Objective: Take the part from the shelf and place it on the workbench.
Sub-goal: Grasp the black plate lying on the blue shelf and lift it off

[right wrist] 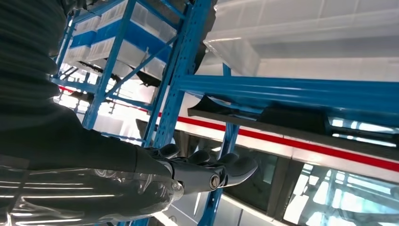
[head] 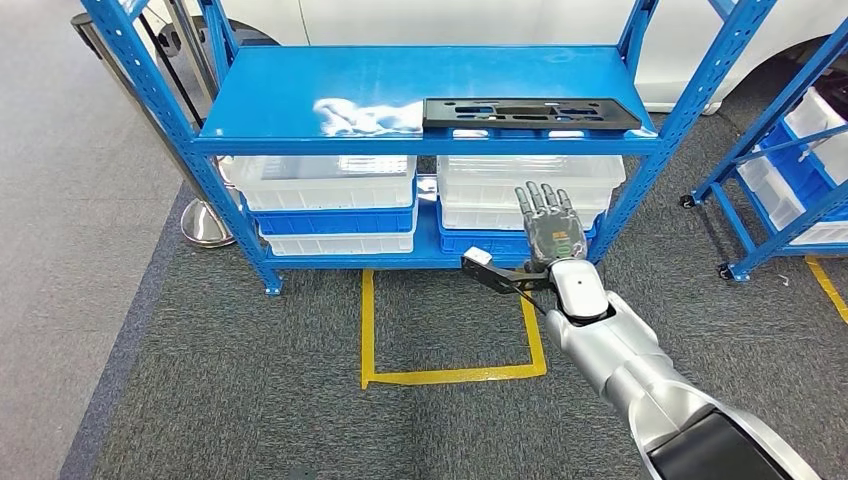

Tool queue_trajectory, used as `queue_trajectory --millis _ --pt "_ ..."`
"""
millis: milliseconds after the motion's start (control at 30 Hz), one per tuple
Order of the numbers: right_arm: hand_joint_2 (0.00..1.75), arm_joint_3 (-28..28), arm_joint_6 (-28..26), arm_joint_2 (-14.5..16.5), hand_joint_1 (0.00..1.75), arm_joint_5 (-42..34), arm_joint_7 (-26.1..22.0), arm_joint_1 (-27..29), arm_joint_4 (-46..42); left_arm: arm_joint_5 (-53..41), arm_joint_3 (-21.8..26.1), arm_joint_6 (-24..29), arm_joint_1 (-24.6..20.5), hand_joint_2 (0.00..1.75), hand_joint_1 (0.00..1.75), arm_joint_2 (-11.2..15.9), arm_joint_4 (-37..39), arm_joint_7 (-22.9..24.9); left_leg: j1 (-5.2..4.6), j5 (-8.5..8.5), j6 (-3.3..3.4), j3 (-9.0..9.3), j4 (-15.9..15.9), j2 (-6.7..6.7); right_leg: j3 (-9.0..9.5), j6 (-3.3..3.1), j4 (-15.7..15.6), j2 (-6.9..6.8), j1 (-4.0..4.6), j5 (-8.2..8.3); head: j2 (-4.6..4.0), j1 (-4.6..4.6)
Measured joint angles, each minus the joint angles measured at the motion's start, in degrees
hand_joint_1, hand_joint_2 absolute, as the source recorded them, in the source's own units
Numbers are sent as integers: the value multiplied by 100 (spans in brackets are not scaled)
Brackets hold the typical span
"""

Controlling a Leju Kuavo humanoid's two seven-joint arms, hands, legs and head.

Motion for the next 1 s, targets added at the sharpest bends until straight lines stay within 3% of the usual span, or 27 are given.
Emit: queue_trajectory --millis 267,400,467,533,567,600,633,700,733,800,867,933,1000 --pt "175 -234 -359 90 0 196 -87 -5 0 -168 5 29 0 0 0 39 0 -18 -27 -14 16 -15 35 -7 0 16 -12 1 -43 8 0 -1" --pt "175 -303 -375 132 0 262 -96 -11 -25 -180 5 52 -1 0 0 52 0 -17 -5 3 106 32 -59 10 -13 90 87 -9 -33 54 0 1" --pt "175 -311 -414 138 0 344 -70 -35 -36 -180 5 69 -1 0 0 52 0 -18 29 27 160 121 -135 30 -179 116 407 -53 -36 -100 0 12" --pt "175 -311 -455 142 0 398 -40 -50 -43 -180 5 81 1 0 0 49 0 -19 39 22 180 151 -152 49 -566 156 1061 -90 -64 -383 0 19" --pt "175 -311 -468 143 0 413 -31 -40 -44 -180 5 83 4 0 0 47 0 -19 44 8 177 164 -150 55 -775 182 1371 -97 -85 -471 0 17" --pt "175 -311 -474 143 0 421 -24 -23 -44 -180 5 84 10 0 0 45 0 -19 54 -16 163 187 -148 55 -917 210 1524 -104 -107 -455 0 18" --pt "175 -311 -478 143 0 430 -21 -9 -44 -180 5 85 15 0 0 45 0 -19 70 -48 139 223 -144 52 -964 236 1475 -114 -130 -318 0 18" --pt "175 -311 -497 143 0 449 -27 -4 -44 -187 5 88 24 0 0 45 0 -19 111 -142 66 324 -134 46 -785 273 847 -150 -167 202 0 19" --pt "175 -311 -512 143 0 462 -37 -13 -44 -194 6 90 23 0 0 45 2 -20 128 -186 25 370 -130 46 -691 277 532 -170 -157 371 0 23" --pt "175 -312 -542 157 0 486 -62 -31 -49 -208 7 90 13 0 0 44 5 -20 123 -264 -69 389 -124 65 -604 190 159 -185 -109 467 0 21" --pt "175 -313 -555 185 0 499 -75 -37 -63 -212 7 90 8 0 0 40 8 -22 111 -311 -149 417 -128 90 -595 44 110 -162 -77 404 0 -1" --pt "175 -313 -557 217 0 509 -79 -47 -81 -213 8 88 -1 0 0 38 9 -24 124 -346 -194 387 31 94 -531 -52 106 -136 -84 351 0 -21" --pt "175 -313 -554 250 0 527 -80 -68 -90 -213 7 88 -19 0 0 38 9 -25 129 -475 -207 67 593 87 -439 -124 79 -120 -83 293 0 -33"
